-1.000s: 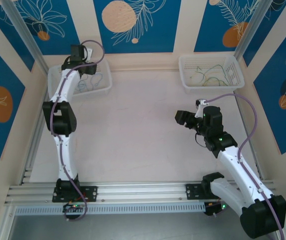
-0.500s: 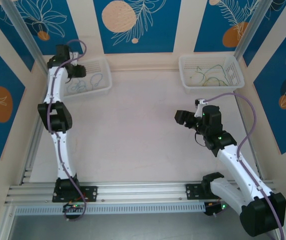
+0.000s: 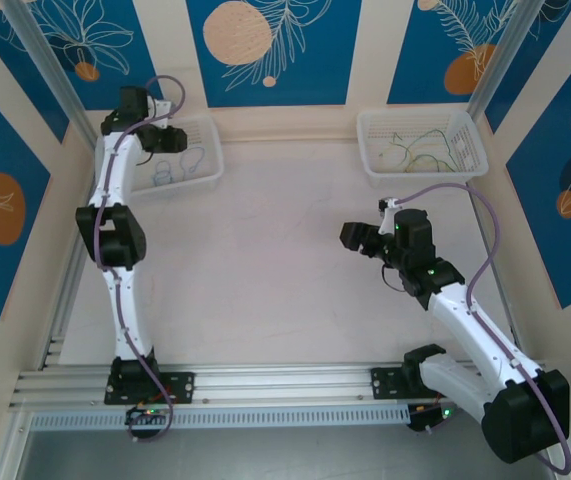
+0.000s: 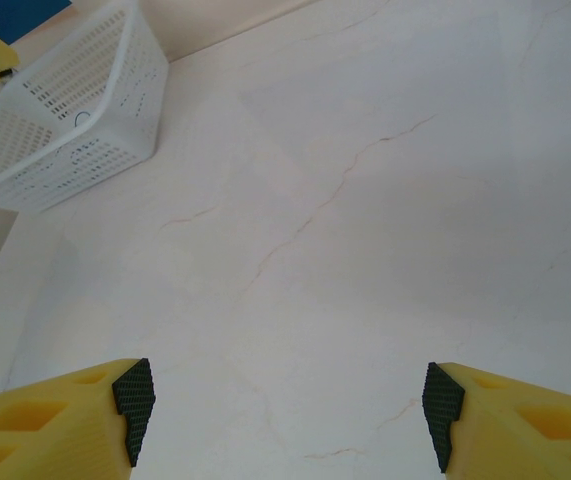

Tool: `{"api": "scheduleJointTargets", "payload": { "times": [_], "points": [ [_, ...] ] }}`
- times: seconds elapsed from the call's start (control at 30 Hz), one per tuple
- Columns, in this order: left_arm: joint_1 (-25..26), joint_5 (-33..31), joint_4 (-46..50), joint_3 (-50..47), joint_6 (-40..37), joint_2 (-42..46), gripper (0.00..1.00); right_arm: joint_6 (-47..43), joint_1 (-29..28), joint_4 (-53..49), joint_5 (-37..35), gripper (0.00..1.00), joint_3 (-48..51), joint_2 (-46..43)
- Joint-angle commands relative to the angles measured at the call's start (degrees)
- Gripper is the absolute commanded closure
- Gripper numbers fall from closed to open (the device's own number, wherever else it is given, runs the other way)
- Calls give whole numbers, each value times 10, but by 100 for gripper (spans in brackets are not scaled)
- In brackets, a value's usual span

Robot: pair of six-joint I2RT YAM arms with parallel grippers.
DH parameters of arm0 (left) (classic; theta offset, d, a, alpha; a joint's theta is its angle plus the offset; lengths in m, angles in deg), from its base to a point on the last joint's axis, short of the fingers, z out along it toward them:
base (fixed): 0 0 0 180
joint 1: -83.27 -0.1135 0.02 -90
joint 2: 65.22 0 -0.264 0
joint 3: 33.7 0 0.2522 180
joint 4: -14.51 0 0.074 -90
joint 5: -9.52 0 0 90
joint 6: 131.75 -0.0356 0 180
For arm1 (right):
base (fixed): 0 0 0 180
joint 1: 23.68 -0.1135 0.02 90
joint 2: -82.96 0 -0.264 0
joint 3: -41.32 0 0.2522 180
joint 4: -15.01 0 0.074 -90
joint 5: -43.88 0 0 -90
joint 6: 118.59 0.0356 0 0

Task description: Untangle the cables

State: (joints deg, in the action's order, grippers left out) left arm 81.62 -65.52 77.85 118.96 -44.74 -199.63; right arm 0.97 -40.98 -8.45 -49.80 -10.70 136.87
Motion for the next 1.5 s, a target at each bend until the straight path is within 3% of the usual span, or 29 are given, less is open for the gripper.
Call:
{"api": "scheduleJointTargets", "payload": {
  "times": [0.0, 0.07, 0.13, 0.23, 0.3, 0.33, 0.4, 0.5, 0.57, 0.63, 0.77, 0.9, 1.03, 1.13, 1.2, 1.27, 1.47],
  "points": [
    [12, -24, 13, 14, -27, 6, 96, -1, -5, 8, -5, 26, -14, -5],
    [13, -24, 17, 14, -25, 7, 87, -4, -5, 3, -6, 26, -17, -8],
    [14, -17, 11, 7, -15, 23, 86, -6, -6, 2, -7, 26, -18, -11],
    [18, -9, -27, -38, 14, 79, 65, -8, -6, 2, -9, 26, -19, -11],
    [25, -10, -55, -88, 30, 134, 65, -13, -5, 3, -13, 26, -19, -11],
    [31, -15, -74, -132, 42, 174, 63, -17, -7, 4, -16, 26, -17, -12],
    [49, -21, -150, -261, 59, 271, 48, -33, -7, 6, -29, 25, -14, -17],
    [96, -85, -304, -507, 71, 436, 42, -70, -8, 22, -65, 21, -3, -29],
    [128, -141, -383, -656, 80, 530, 24, -96, -6, 43, -99, 11, 8, -31],
    [145, -184, -430, -760, 88, 600, 19, -114, 0, 65, -132, 7, 19, -28],
    [155, -247, -511, -942, 81, 714, 0, -159, 4, 131, -189, 6, 49, -18],
    [154, -327, -552, -1061, 80, 786, 0, -186, 16, 253, -258, 4, 107, -3],
    [154, -355, -652, -1163, 37, 806, 0, -143, 78, 270, -269, 2, 122, 42],
    [152, -361, -762, -1224, -4, 793, 0, -108, 143, 276, -216, 2, 132, 69],
    [141, -372, -777, -1229, 6, 769, 0, -116, 167, 326, -179, 2, 157, 80],
    [125, -362, -786, -1229, 23, 733, 0, -142, 171, 385, -169, 2, 180, 94],
    [107, -371, -930, -1256, 17, 663, 0, -208, 166, 515, -130, 0, 196, 181]
  ]
}}
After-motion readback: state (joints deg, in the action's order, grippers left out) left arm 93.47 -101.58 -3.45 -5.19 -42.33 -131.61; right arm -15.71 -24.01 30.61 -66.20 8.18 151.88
